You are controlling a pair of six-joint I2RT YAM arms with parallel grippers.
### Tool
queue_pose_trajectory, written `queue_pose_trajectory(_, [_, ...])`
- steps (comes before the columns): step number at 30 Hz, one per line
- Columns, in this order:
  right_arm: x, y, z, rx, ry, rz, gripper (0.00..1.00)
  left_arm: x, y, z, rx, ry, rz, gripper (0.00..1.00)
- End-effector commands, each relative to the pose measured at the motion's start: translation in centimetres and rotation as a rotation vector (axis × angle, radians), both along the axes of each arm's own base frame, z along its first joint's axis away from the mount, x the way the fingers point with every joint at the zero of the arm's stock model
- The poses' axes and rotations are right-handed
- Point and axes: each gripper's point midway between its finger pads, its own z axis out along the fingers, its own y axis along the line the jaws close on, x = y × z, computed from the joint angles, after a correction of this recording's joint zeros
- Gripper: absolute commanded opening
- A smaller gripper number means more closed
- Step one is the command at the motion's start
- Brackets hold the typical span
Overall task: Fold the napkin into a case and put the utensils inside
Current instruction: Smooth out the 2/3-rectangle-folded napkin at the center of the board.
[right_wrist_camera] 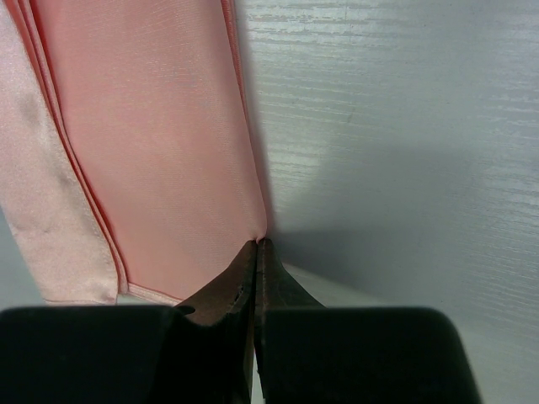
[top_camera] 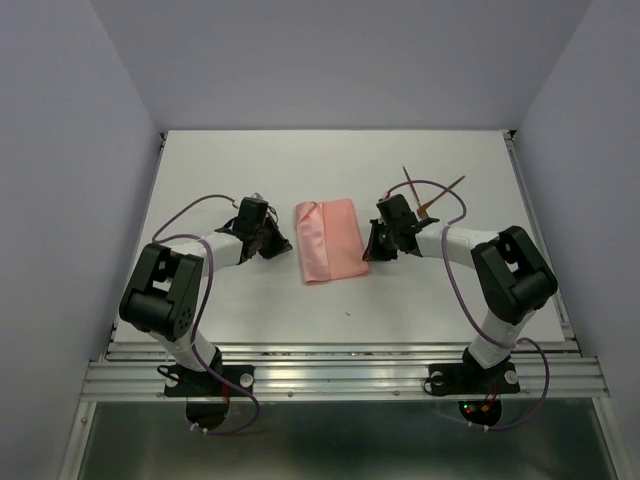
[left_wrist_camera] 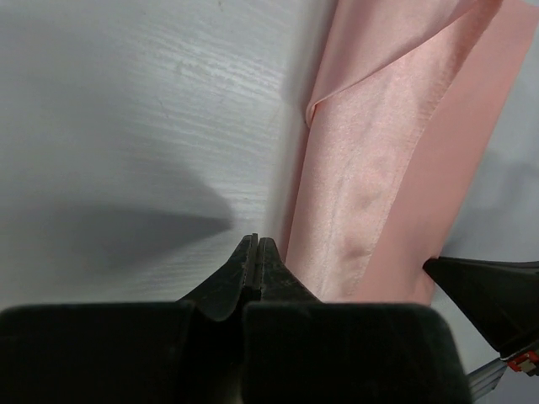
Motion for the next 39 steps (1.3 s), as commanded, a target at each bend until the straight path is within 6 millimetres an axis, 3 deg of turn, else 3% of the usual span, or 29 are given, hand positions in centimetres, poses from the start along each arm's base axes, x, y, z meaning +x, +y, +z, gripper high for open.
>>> queue_pose_trajectory(1, [0.1,0.4,0.4,0.006,-0.008,0.011,0.01,-1.4,-0.3,0.2,0.047,0.048,-0.007,0.00])
queue_pose_trajectory(3, [0.1,0.4,0.4,0.006,-0.008,0.013,0.01,-2.2,-0.4,0.0,0.092,0.067,-0.027,0.00])
queue_pose_trajectory(8, [0.4,0.7,0.5,0.012,-0.006,0.016,0.01,-4.8,-3.4,0.2,0.116,0.080,-0.121,0.00])
queue_pose_trajectory(11, [0.5,0.8,0.5,0.017,-0.005,0.017,0.01,-5.0,-4.0,0.5,0.152,0.075,-0.135,0.00])
queue_pose_trajectory(18, [0.3,1.1,0.8,0.015,-0.009,0.026,0.01,-4.1,-3.8,0.9,0.273,0.060,-0.149,0.00])
queue_pose_trajectory(27, [0.1,0.9,0.7,0.013,-0.007,0.019,0.01,-1.8,-1.6,4.3,0.381,-0.057,-0.069,0.00])
queue_pose_trajectory(34, [-0.1,0.8,0.7,0.013,-0.005,0.024,0.01,2.0,-2.2,6.6,0.070,-0.243,-0.071,0.00])
queue_pose_trajectory(39, [-0.4,0.8,0.5,0.013,0.000,0.030,0.01,3.0,-2.5,7.1,-0.127,-0.301,-0.100,0.00])
